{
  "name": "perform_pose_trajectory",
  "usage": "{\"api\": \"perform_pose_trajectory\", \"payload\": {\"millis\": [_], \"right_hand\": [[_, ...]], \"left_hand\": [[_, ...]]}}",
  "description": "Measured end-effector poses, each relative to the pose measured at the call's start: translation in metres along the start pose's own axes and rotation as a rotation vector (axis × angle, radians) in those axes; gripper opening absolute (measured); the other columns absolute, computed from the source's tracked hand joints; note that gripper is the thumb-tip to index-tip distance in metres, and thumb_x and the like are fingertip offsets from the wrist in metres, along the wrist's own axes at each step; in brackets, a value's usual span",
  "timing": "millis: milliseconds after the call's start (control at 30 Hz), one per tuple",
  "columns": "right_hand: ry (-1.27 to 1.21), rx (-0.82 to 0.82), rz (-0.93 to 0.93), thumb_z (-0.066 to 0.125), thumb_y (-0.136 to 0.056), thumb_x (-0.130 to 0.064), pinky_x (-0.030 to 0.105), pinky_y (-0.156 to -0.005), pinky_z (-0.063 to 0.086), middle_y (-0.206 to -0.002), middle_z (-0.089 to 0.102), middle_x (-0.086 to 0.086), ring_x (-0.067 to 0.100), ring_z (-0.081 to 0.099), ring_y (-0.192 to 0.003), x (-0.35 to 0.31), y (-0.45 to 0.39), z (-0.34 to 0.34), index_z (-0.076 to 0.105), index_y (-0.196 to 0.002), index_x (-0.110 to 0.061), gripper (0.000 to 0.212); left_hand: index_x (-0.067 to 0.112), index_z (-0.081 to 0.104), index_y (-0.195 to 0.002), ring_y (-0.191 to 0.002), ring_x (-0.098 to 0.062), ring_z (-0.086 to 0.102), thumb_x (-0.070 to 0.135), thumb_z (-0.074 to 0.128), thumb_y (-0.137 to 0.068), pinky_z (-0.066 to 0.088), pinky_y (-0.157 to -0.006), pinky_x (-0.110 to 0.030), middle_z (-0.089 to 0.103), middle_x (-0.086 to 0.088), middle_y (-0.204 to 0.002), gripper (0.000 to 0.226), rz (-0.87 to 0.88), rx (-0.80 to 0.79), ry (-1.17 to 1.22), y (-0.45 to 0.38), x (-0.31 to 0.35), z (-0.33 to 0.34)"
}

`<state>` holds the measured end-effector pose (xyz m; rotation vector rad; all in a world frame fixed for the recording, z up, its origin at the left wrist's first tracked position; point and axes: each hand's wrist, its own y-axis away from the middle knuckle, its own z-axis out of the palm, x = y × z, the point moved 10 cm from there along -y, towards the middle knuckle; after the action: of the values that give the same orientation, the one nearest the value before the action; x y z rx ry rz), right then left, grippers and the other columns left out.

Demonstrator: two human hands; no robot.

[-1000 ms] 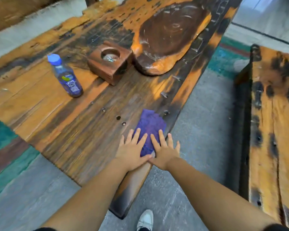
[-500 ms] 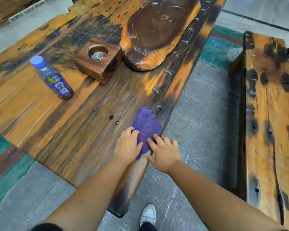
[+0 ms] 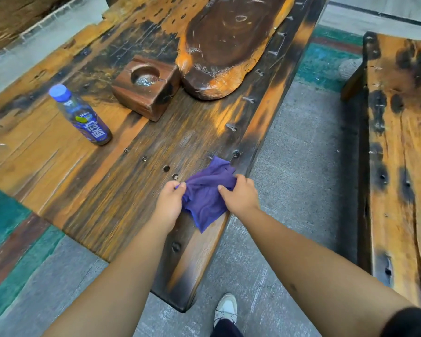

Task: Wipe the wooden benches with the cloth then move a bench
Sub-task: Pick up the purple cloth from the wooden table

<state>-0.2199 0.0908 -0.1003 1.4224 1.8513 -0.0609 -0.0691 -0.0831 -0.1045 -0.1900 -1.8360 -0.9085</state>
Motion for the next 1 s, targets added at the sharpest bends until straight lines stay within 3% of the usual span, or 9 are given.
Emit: {"api": "perform_pose_trajectory", "payload": {"millis": [167,333,433,500,600,700,767,900,1000], "right_hand": [[0.039,-0.077,-0.015,0.061,-0.09,-0.035,0.031,-0.076,0.042,-0.101,0.064,0.012,0.032,0.059,-0.097,-0.007,-0.004,0.011,0.051,-0.08,-0.021,0.019],[-0.494,-0.057,0.05,0.061,-0.092,-0.028,0.031,-0.061,0.032,-0.068,0.049,-0.004,0.017,0.047,-0.069,-0.013,0.018,0.006,0.045,-0.072,-0.02,0.027],[-0.924,-0.394,0.076,0.056,-0.097,-0.015,0.025,-0.066,0.039,-0.081,0.055,-0.005,0.01,0.051,-0.072,-0.036,0.042,0.033,0.055,-0.096,-0.021,0.006],[-1.111,-0.713,0.076,0.052,-0.097,-0.008,0.029,-0.089,0.044,-0.106,0.065,-0.011,0.006,0.061,-0.098,-0.056,0.066,0.053,0.055,-0.123,-0.02,0.03],[-1.175,-0.704,0.087,0.064,-0.084,-0.012,0.03,-0.096,0.044,-0.117,0.066,-0.006,0.011,0.061,-0.111,-0.059,0.062,0.054,0.057,-0.126,-0.018,0.043],[-0.858,-0.161,0.139,0.065,-0.086,-0.009,0.029,-0.082,0.046,-0.101,0.068,0.008,0.022,0.064,-0.094,-0.024,0.025,0.018,0.061,-0.103,-0.016,0.019],[-0.443,0.043,0.075,0.064,-0.087,-0.017,0.027,-0.085,0.042,-0.107,0.067,0.008,0.023,0.061,-0.101,-0.012,0.007,-0.006,0.061,-0.109,-0.016,0.023],[0.055,-0.067,-0.08,0.064,-0.087,-0.039,0.04,-0.101,0.041,-0.132,0.047,0.015,0.035,0.047,-0.122,-0.022,-0.021,0.004,0.04,-0.14,-0.02,0.061],[0.269,-0.044,-0.119,0.063,-0.085,-0.049,0.044,-0.096,0.044,-0.129,0.047,0.01,0.034,0.044,-0.122,-0.034,-0.03,0.01,0.042,-0.134,-0.024,0.059]], "left_hand": [[0.014,0.048,-0.097,-0.086,-0.03,0.072,0.021,0.041,-0.104,0.058,-0.072,-0.044,0.071,-0.013,-0.099,0.012,-0.266,-0.007,0.411,0.007,-0.023,-0.008],[0.004,0.054,-0.116,-0.081,-0.027,0.072,0.012,0.032,-0.104,0.056,-0.062,-0.039,0.069,-0.019,-0.106,0.026,-0.491,-0.041,0.496,0.025,-0.046,-0.008],[0.013,0.054,-0.11,-0.091,-0.027,0.07,0.016,0.04,-0.102,0.054,-0.075,-0.037,0.069,-0.016,-0.113,0.016,-0.386,0.025,0.32,0.028,-0.047,-0.021],[0.017,0.055,-0.112,-0.105,-0.025,0.063,0.025,0.052,-0.098,0.045,-0.086,-0.034,0.064,-0.012,-0.121,0.017,-0.186,0.184,0.053,0.028,-0.033,-0.044],[0.014,0.05,-0.133,-0.124,-0.021,0.049,0.039,0.061,-0.093,0.034,-0.098,-0.029,0.052,-0.008,-0.137,0.048,0.088,0.226,-0.233,0.031,-0.003,-0.046],[0.011,0.046,-0.137,-0.129,-0.027,0.045,0.042,0.067,-0.087,0.034,-0.106,-0.035,0.05,-0.01,-0.139,0.062,0.264,0.214,-0.458,0.028,0.026,-0.024],[0.011,0.041,-0.141,-0.132,-0.03,0.041,0.043,0.067,-0.086,0.034,-0.109,-0.043,0.046,-0.01,-0.143,0.068,0.324,0.176,-0.596,0.018,0.042,-0.002],[0.014,0.034,-0.146,-0.135,-0.031,0.038,0.029,0.061,-0.09,0.035,-0.11,-0.045,0.038,-0.011,-0.149,0.063,0.358,0.019,-0.861,-0.018,0.053,0.027],[0.011,0.039,-0.142,-0.126,-0.035,0.048,0.023,0.059,-0.091,0.039,-0.104,-0.042,0.049,-0.018,-0.138,0.056,0.318,-0.112,-1.034,-0.042,0.045,0.035]]}}
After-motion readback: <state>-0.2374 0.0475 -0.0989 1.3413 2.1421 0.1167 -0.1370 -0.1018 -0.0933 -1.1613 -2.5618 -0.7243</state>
